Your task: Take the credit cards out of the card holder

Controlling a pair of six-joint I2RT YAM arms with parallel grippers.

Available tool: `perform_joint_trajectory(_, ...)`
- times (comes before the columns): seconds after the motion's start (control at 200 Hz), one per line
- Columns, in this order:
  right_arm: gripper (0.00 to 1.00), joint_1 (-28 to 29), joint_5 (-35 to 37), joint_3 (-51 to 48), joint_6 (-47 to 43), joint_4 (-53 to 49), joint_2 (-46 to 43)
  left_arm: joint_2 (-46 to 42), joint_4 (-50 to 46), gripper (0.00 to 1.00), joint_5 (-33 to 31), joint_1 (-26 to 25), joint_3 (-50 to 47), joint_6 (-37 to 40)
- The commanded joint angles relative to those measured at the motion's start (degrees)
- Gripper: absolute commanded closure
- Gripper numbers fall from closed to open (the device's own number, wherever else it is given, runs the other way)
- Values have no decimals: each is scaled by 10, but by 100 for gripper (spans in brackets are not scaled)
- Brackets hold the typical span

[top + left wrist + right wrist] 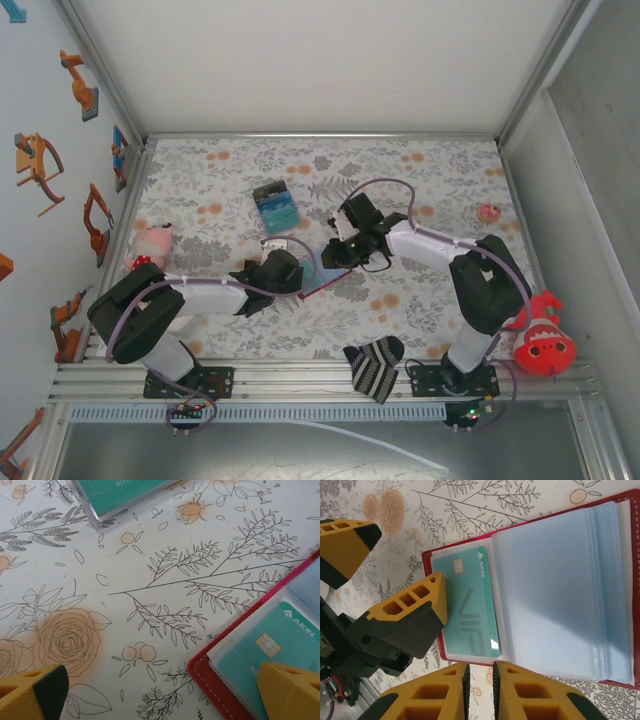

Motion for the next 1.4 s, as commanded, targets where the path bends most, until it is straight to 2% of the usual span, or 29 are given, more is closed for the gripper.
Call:
perform_joint_trajectory(0.0, 78, -1, -13, 0, 8, 4, 12, -39, -29, 3, -4, -3, -6, 16)
perform_joint_trajectory(0.16, 76, 8, -3, 17, 3, -13, 30, -68, -42, 3, -6, -2, -9, 15)
perform_joint_trajectory(0.331, 73, 23, 20, 48, -12, -39, 50, -45, -42, 3, -6, -1, -8, 13)
perform_joint_trajectory(0.721, 72, 34, 3, 78, -12, -45, 96, 21, -29, 3, -12, -2, -3, 11)
perform_joint_trajectory(1.392, 75, 31, -22, 94, -10, -38, 140, 17, -29, 3, -18, -2, -22, 21)
